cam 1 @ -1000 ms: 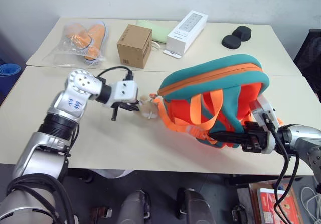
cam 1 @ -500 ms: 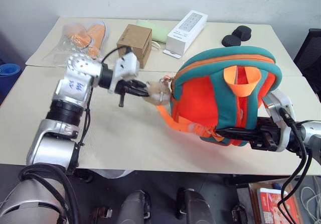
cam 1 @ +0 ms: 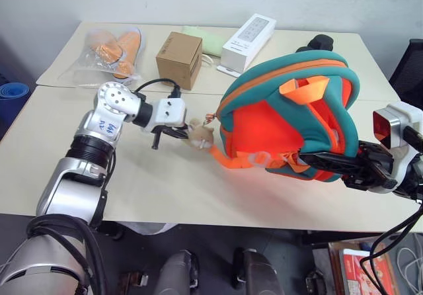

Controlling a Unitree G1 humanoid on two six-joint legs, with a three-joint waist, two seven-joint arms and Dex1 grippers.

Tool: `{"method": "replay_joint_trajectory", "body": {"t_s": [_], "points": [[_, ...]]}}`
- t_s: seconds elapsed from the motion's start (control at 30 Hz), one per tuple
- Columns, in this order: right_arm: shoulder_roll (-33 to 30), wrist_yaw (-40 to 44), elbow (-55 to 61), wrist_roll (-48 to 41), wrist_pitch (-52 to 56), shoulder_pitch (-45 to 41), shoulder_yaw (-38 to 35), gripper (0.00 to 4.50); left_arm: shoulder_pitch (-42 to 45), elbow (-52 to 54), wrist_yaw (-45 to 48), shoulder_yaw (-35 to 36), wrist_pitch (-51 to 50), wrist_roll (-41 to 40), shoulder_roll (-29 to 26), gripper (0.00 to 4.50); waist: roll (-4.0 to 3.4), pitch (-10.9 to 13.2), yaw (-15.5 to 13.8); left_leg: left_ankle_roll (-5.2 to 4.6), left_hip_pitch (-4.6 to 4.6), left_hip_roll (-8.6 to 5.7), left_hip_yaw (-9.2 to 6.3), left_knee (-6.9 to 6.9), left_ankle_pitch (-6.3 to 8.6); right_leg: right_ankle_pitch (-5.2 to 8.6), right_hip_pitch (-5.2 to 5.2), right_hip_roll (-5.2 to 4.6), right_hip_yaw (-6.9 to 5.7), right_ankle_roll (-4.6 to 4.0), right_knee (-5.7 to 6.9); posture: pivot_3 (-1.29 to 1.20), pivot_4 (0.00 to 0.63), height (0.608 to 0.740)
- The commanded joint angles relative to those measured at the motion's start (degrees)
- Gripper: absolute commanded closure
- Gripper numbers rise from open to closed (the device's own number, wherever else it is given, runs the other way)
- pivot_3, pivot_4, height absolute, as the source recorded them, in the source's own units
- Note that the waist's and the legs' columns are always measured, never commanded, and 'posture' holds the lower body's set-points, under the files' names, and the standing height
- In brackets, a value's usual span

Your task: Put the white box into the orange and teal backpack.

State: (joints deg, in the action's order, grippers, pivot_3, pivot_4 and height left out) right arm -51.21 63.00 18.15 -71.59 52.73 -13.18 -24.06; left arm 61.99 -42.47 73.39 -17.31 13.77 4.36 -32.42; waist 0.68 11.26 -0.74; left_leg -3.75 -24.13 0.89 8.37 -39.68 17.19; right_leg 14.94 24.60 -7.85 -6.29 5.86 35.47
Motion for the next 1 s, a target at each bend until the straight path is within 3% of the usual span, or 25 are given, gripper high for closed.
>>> {"method": "replay_joint_trajectory", "body": {"t_s": [0.03,0.2,0.4,0.53,0.7,0.73,0.9,1.0], "points": [[-1.19,0.61,1.53,-3.25,-0.78,-1.34,-4.43,4.5,2.47,-2.22,-0.63,1.99,-1.86,-0.62,0.56,4.36,0.0,0.0,-0.07,0.0,-0.02,0.0,0.0,0.0,0.0,0.0,0.01,0.0,-0.01,0.0,-0.01,0.0,0.15,0.74],[-0.35,-1.51,2.68,0.87,-2.44,-1.17,-1.86,4.5,-0.12,0.07,2.1,0.96,-1.79,-0.9,1.77,4.36,0.0,0.0,0.03,-0.01,-0.02,0.0,0.01,0.01,0.02,0.0,0.02,0.11,-0.01,0.0,-0.02,0.0,0.15,0.74],[2.42,-4.61,4.57,11.22,-8.09,-0.59,4.66,4.5,-3.64,0.73,-6.72,-5.5,12.12,8.71,5.63,4.36,-0.03,-0.02,-0.65,-0.02,0.0,-0.02,0.01,-0.09,0.03,0.0,-0.01,0.08,0.0,0.0,-0.08,0.0,0.15,0.74],[3.32,-4.87,4.94,14.83,-10.13,-0.25,6.93,4.5,-3.81,1.17,-7.3,-5.69,11.6,8.53,7.49,4.36,-0.04,-0.03,-1.15,-0.16,0.01,-0.13,-0.03,-0.17,0.1,-0.01,-0.06,-0.31,-0.06,0.02,-0.11,0.0,0.15,0.74],[1.52,-4.48,4.3,19.71,-11.04,0.76,9.11,4.5,-4.57,1.51,-5.38,-4.29,9.47,7.22,5.59,4.36,-0.05,-0.03,-1.01,-0.34,0.01,-0.23,-0.01,-0.25,0.21,-0.02,-0.11,-0.55,-0.37,0.04,-0.1,0.0,0.15,0.74],[0.84,-4.55,3.61,21.25,-11.1,0.8,9.77,4.16,-5.03,2.45,-3.77,-3.39,7.12,5.51,5.19,4.36,-0.05,-0.04,-0.89,-0.37,0.0,-0.23,0.02,-0.27,0.23,-0.03,-0.12,-0.58,-0.45,0.06,-0.1,0.0,0.15,0.74],[-2.52,-2.88,-1.81,24.89,-11.05,-1.47,9.56,2.55,-8.71,14.31,7.44,3.64,-13.41,-7.64,-0.38,2.8,-0.05,-0.03,0.02,-0.37,-0.01,-0.19,0.05,-0.27,0.24,-0.03,-0.08,-0.56,-0.62,0.06,-0.03,0.0,0.15,0.74],[-7.55,3.74,-6.04,24.12,-10.56,-1.54,6.25,1.54,-11.8,22.04,11.32,7.38,-23.23,-13.31,-6.23,1.86,-0.12,0.01,0.95,-0.32,-0.07,-0.11,0.08,-0.25,0.22,-0.03,-0.04,-0.45,-0.65,0.06,0.08,0.0,0.15,0.74]]}}
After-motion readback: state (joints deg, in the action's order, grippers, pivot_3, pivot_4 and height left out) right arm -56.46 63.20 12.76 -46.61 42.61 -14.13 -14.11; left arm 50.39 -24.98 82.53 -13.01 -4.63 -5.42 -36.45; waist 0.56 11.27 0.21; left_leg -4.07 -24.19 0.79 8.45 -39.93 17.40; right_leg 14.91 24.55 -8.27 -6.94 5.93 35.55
